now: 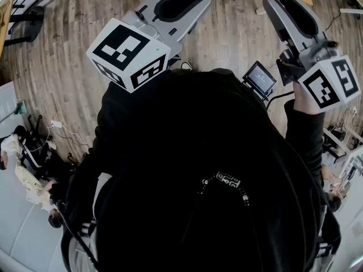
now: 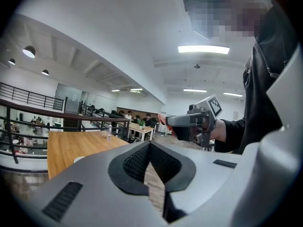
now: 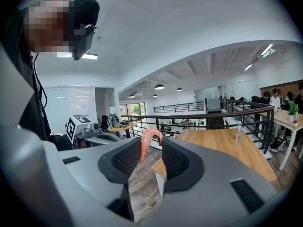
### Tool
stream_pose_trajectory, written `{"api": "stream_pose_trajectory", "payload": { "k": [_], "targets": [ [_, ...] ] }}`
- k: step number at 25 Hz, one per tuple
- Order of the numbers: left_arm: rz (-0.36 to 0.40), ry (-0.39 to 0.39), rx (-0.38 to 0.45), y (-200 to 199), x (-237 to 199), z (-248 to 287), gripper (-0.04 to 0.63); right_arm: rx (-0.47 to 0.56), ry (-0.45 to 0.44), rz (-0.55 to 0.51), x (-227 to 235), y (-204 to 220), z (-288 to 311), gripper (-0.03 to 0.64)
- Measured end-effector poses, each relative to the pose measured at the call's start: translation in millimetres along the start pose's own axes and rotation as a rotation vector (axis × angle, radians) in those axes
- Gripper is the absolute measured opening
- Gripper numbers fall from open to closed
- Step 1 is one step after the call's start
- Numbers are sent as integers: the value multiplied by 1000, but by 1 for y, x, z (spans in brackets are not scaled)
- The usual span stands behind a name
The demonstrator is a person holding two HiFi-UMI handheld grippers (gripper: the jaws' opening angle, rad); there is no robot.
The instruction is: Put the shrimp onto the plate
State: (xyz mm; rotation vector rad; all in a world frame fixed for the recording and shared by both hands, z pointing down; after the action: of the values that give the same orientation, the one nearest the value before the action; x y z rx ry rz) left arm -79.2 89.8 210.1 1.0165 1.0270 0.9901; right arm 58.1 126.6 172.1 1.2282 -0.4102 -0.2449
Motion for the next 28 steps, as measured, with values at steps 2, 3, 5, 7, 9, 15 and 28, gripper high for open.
{"api": "stream_pose_trajectory", "payload": {
  "k": [2,3,5,7,9,15,28],
  "targets": [
    [-9,-10,1,2,-1,-4,-2,-4,-8,2,-2,0,1,150],
    [-14,-14,-1,4,-1,-6,-2,-10,-10,-6,-5,-2,2,149],
    [-22,-20,-3,8,0,-7,-2,-17,-15,-15,-7,-4,4,149],
    [-29,-29,-4,10,-6,-10,-2,-20,-26,-13,-6,-3,12,149],
    [-40,-45,-3,14,-21,-13,-2,-25,-40,-7,-4,-2,30,150],
    [-58,-95,-10,22,-53,-19,-2,-30,-95,-10,1,-3,72,150],
    [-55,-183,-4,0,-109,12,-2,0,-178,-22,56,-33,127,149]
  ]
}}
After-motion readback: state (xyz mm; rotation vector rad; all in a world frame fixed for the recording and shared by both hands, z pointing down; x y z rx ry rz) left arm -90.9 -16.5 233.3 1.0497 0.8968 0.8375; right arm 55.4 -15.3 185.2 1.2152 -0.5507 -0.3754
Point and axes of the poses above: the fingertips, and each gripper's own axes: z forward along the fingers, x to its right, y out of its underside, the point moved 3 cm from there along -z, backward along the fingers, and after that the axes turned 2 degrees about -x, right-handed, at the moved point
